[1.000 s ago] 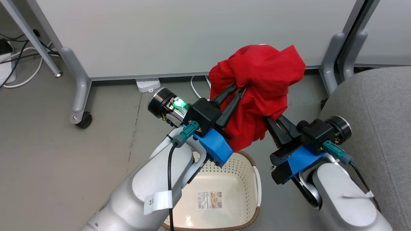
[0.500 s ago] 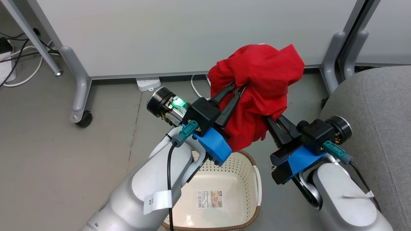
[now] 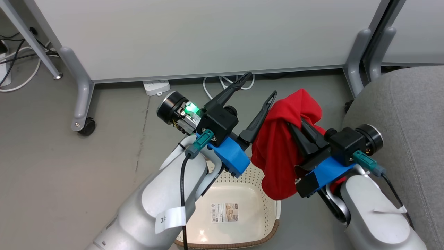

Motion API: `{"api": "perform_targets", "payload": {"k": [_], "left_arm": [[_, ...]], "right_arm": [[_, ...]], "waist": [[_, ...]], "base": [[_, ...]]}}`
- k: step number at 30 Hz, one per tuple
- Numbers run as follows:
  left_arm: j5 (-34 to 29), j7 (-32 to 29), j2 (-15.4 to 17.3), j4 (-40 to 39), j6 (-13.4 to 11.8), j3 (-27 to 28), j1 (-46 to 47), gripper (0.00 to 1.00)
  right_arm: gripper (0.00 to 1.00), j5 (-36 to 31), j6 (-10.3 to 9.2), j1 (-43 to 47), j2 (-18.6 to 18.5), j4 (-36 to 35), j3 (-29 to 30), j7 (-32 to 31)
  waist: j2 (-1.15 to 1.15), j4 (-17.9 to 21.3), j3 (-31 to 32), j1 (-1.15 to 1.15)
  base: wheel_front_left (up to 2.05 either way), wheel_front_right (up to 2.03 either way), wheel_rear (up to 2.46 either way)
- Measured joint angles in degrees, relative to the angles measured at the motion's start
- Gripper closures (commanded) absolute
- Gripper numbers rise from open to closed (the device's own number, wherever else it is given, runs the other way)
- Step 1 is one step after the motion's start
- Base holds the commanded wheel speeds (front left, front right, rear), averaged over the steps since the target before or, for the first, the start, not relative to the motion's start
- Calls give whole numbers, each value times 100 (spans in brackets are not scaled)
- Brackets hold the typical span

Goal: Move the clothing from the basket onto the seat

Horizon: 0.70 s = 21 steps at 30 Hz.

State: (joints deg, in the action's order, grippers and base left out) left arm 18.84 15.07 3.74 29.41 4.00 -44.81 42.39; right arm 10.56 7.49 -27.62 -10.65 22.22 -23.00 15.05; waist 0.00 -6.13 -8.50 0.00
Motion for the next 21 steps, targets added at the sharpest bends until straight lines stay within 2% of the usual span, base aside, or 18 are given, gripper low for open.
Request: {"api": "perform_targets", "payload": {"k": [9, 21], "left_arm": [[-77, 0, -3, -31, 5, 1, 10, 0], [-242, 1, -9, -71, 32, -90, 227, 0]], "right_arm": [[100, -11, 0, -2, -33, -138, 332, 0], [100, -136, 0, -127, 10, -636, 1187, 0]], "waist": [[0, 203, -180, 0], [0, 942, -695, 0]], "base": [[0, 0, 0], [0, 0, 0]]}}
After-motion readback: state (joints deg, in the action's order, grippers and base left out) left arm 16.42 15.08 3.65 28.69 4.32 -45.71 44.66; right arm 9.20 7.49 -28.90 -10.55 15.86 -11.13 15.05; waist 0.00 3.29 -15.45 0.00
